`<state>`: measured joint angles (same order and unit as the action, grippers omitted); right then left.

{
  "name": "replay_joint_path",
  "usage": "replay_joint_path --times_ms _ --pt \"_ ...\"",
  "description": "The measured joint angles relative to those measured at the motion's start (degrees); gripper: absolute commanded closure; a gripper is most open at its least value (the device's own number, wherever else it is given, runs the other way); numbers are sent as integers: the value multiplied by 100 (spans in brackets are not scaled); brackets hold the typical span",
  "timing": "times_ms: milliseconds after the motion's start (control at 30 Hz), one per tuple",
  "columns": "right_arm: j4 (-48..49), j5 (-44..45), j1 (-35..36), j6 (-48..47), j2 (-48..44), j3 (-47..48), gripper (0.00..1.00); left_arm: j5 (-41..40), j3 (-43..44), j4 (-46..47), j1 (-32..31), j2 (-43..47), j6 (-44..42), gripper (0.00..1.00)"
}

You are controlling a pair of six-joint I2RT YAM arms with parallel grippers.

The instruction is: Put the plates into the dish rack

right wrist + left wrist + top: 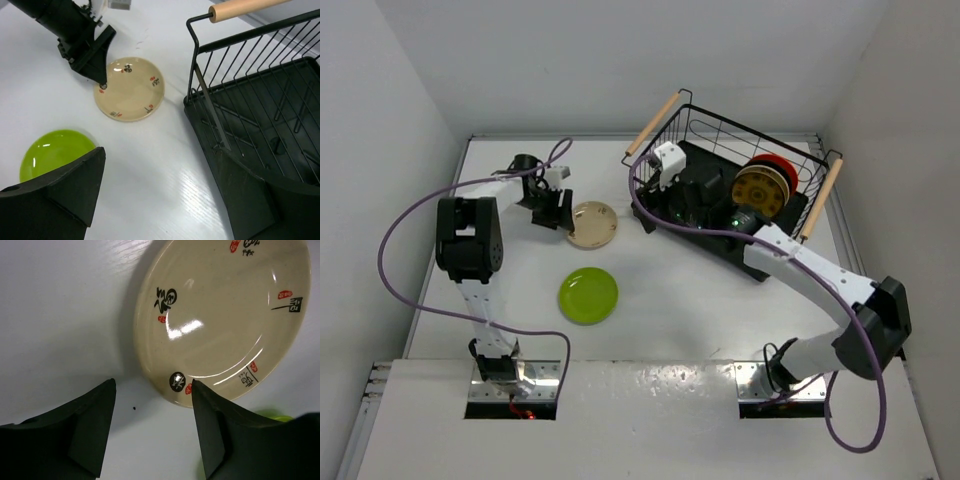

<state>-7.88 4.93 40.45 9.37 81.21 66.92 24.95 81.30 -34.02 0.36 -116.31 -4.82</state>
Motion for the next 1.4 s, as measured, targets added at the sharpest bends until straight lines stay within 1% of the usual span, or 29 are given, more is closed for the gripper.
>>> replay_joint_path --times_ms 67,167,233,367,433,467,533,567,667,767,867,1000,1067,1100,1133,1200,1300,1367,1400 --pt "17 243 129 -61 -264 -229 10 -39 -11 15 -87 28 -24 36" --pt "96 535 223 -146 -1005 -857 10 -125 -15 55 -236 22 -7 41" --pt "120 710 275 -164 -1526 -1217 10 -151 24 48 -302 -13 24 42" --pt "118 1261 428 -114 -2299 -1690 10 -214 181 63 -328 -120 122 42" --pt "103 1493 501 20 -2555 -1897 11 -236 229 74 -328 -151 136 35" --pt "87 1574 520 103 -2627 -2009 11 -258 245 79 -326 -153 146 29" --pt "9 1628 551 319 -2601 -2122 11 -304 258 101 -313 -142 173 23" --pt "0 1659 555 466 -2446 -2135 11 -350 251 105 -308 -114 186 19" --pt "291 1692 623 1001 -1777 -2124 11 -400 205 96 -240 11 205 16" --pt "896 1576 715 1641 -748 -2116 12 -365 144 35 -87 284 179 15" --pt "1635 1346 769 2083 166 -2090 13 -262 133 -4 90 706 111 15" --pt "1967 549 765 2238 1143 -1641 13 -83 -7 0 385 1366 76 15" --pt "1971 -76 713 2260 1469 -1397 13 9 -219 4 579 1674 72 15" --pt "1982 -417 691 2291 1609 -1307 16 26 -361 -11 678 1823 68 15" --pt "1996 -719 664 2332 1718 -1268 20 35 -507 -28 780 1950 55 15" --pt "2004 -1425 584 2505 1967 -1266 25 28 -778 -48 966 2124 28 15" --pt "2020 -2103 542 2715 2522 -1246 26 26 -1117 -127 1141 2288 -9 15" --pt "1952 -2284 573 2802 2782 -1248 27 31 -1250 -175 1213 2367 -31 15" --pt "2081 -2450 588 2861 2850 -1246 27 42 -1296 -197 1226 2404 -39 15"
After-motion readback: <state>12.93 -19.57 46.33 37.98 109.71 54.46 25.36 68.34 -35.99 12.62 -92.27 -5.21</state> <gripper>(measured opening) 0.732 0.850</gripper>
